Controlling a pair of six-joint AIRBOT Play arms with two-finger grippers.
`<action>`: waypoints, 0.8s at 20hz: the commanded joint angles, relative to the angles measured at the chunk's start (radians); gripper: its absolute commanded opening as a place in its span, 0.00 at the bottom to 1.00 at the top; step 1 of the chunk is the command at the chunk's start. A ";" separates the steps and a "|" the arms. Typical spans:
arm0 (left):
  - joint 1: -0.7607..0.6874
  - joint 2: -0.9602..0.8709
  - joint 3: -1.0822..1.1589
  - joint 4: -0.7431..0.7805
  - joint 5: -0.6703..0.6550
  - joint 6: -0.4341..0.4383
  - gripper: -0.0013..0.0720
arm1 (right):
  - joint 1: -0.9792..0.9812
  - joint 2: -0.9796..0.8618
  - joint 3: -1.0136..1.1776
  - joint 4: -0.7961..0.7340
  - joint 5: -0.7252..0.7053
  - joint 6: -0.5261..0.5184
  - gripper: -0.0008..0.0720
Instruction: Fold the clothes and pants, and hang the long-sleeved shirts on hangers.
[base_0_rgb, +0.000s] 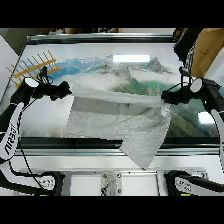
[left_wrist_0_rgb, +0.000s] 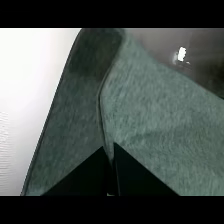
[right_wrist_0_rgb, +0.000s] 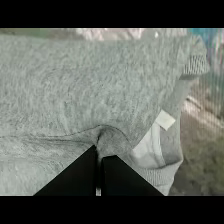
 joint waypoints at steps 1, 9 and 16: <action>-0.001 0.019 -0.138 -0.006 0.036 0.011 0.03 | 0.001 0.052 -0.167 -0.024 -0.027 0.015 0.04; -0.001 0.019 -0.232 -0.008 0.006 0.025 0.03 | 0.001 0.050 -0.233 0.018 -0.053 0.019 0.06; 0.045 0.208 -0.232 0.018 -0.015 0.025 0.63 | -0.029 0.127 -0.185 0.062 -0.012 0.019 0.70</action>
